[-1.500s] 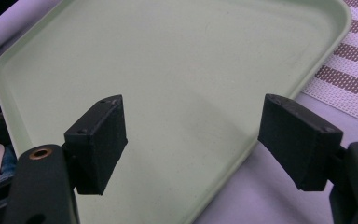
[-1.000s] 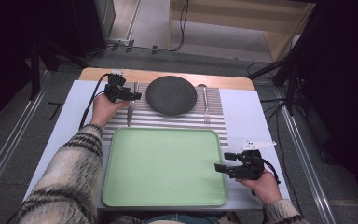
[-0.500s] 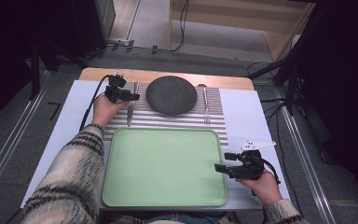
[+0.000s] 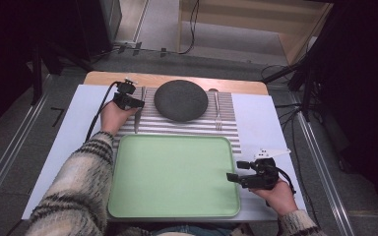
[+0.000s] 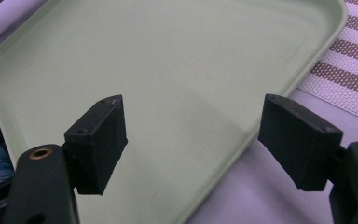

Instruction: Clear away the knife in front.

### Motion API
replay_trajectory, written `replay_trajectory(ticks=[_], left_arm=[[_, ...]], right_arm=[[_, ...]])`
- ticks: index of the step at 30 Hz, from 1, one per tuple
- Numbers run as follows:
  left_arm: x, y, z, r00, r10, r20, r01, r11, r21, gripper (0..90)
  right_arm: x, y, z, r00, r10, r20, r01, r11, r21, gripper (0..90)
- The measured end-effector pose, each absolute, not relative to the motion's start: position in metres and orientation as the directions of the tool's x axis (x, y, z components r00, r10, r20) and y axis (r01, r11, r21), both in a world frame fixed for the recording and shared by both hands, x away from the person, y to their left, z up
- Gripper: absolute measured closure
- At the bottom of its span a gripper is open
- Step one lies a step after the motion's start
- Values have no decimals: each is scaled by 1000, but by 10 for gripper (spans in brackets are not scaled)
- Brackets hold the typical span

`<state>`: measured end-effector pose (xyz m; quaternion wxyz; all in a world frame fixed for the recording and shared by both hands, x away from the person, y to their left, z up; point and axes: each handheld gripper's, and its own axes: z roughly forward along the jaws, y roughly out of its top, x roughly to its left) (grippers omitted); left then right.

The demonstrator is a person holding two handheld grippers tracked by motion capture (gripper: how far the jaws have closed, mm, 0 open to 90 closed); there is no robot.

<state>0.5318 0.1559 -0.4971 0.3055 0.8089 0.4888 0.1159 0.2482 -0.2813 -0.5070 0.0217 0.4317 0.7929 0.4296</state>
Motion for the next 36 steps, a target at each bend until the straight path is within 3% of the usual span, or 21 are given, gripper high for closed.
replay_trajectory(ticks=[2,4,20,36], left_arm=[[531,154,-498,499,860,-111,719,-338,608,741],[529,151,-498,508,858,-77,705,-363,610,742],[523,148,-502,435,897,-73,710,-292,641,809],[522,163,-486,420,891,-172,727,-217,652,812]], right_arm=[[248,-281,-507,-627,704,334,665,260,700,215],[248,-281,-507,-626,705,332,665,261,699,215],[248,-280,-507,-627,708,325,667,273,693,217],[248,-281,-506,-628,708,324,658,261,706,221]])
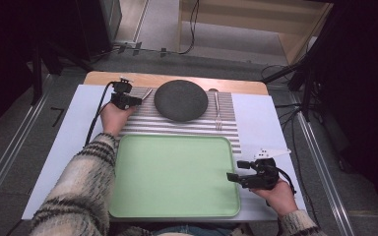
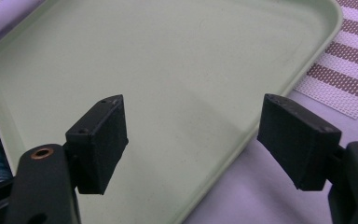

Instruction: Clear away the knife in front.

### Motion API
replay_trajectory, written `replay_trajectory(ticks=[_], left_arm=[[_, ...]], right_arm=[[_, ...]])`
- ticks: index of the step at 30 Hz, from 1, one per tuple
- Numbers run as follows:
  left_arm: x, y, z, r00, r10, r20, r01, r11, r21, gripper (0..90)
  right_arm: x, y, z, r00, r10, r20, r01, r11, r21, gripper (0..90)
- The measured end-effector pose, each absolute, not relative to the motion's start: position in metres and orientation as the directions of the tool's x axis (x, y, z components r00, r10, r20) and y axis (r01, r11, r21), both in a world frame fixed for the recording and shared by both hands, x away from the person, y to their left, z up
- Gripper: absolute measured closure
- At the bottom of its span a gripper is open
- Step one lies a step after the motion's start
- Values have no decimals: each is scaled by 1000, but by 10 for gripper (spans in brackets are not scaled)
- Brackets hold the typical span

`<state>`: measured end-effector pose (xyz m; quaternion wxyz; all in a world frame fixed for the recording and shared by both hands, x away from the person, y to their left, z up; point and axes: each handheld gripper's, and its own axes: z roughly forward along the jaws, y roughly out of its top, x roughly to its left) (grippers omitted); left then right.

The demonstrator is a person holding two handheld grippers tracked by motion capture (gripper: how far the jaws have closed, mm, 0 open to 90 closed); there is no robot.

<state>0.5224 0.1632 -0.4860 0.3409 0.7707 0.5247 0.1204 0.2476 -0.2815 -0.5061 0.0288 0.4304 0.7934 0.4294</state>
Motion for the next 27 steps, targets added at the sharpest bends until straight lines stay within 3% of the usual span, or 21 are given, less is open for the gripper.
replay_trajectory(ticks=[17,27], left_arm=[[505,177,-451,514,804,-298,689,-180,702,811],[488,167,-447,579,747,-325,677,-220,702,811]], right_arm=[[248,-282,-506,-622,712,326,661,255,706,221],[248,-282,-506,-620,713,326,662,253,706,221]])
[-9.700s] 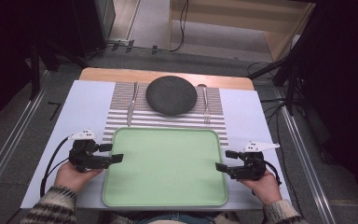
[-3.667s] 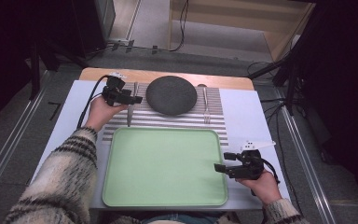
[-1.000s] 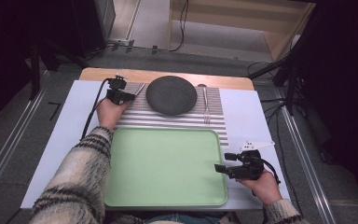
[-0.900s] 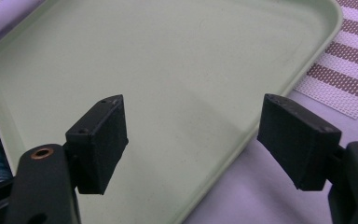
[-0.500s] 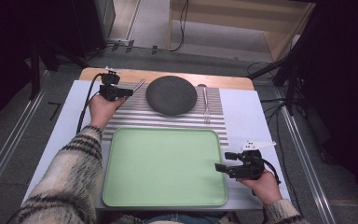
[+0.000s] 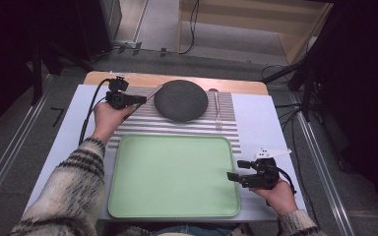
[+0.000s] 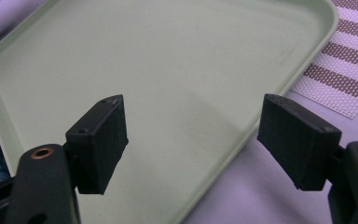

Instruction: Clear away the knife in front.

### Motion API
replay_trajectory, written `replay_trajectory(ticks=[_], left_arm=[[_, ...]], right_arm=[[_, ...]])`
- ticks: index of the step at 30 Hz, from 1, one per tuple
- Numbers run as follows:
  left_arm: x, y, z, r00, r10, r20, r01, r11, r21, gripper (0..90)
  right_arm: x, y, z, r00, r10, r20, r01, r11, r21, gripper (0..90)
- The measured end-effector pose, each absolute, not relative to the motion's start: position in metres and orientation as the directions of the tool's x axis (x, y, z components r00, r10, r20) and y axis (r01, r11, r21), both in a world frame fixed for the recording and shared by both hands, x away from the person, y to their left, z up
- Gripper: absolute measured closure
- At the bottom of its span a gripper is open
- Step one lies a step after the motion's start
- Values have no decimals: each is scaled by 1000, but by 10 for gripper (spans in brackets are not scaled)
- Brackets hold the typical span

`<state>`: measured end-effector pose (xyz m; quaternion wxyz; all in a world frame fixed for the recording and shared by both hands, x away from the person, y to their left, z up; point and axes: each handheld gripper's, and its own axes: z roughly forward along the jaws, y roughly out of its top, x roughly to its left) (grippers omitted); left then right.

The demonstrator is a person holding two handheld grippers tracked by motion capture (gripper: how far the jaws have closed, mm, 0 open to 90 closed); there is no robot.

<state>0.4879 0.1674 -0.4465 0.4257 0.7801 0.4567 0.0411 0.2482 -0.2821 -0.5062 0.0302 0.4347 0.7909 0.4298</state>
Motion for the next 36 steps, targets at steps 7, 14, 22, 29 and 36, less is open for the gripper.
replay_trajectory(ticks=[7,14,22,29,36], left_arm=[[478,162,-448,606,724,-330,673,-245,698,811],[464,158,-447,630,701,-333,659,-258,706,811],[453,154,-451,657,672,-342,649,-273,710,811],[440,151,-453,679,647,-346,638,-288,714,811],[427,146,-452,699,623,-352,628,-299,719,811]], right_arm=[[248,-282,-506,-619,714,327,664,252,704,221],[249,-283,-506,-613,717,332,665,240,707,221],[249,-283,-506,-615,717,329,663,244,708,221],[248,-283,-506,-615,717,329,663,244,708,220],[248,-283,-505,-617,714,331,662,243,709,221]])
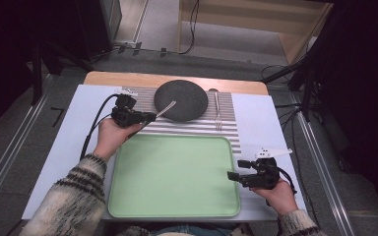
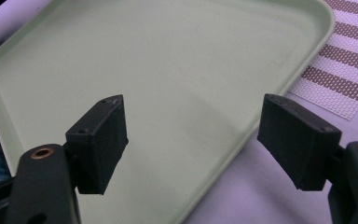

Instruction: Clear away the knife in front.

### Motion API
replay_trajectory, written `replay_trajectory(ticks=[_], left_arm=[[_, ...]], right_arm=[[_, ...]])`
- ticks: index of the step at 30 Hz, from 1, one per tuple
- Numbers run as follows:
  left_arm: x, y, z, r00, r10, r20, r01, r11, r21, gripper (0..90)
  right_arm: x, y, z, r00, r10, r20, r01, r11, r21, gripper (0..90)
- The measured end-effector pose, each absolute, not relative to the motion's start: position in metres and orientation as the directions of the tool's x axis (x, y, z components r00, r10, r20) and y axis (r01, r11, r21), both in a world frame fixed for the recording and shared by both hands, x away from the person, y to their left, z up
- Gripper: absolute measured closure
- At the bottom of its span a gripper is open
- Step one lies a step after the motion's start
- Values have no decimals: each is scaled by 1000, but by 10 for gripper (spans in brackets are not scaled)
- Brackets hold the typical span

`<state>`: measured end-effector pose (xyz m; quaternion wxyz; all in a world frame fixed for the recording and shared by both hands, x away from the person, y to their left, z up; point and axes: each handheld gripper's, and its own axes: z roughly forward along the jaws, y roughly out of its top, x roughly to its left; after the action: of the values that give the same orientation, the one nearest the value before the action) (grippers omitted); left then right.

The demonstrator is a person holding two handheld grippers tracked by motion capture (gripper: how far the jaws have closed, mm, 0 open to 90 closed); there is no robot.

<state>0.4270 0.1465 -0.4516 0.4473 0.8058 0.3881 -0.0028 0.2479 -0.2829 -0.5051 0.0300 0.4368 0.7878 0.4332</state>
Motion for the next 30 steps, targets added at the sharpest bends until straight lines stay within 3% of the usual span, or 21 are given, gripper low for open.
replay_trajectory(ticks=[30], left_arm=[[365,146,-457,727,575,-375,627,-334,704,810]], right_arm=[[255,-281,-504,-628,706,328,653,248,715,221]])
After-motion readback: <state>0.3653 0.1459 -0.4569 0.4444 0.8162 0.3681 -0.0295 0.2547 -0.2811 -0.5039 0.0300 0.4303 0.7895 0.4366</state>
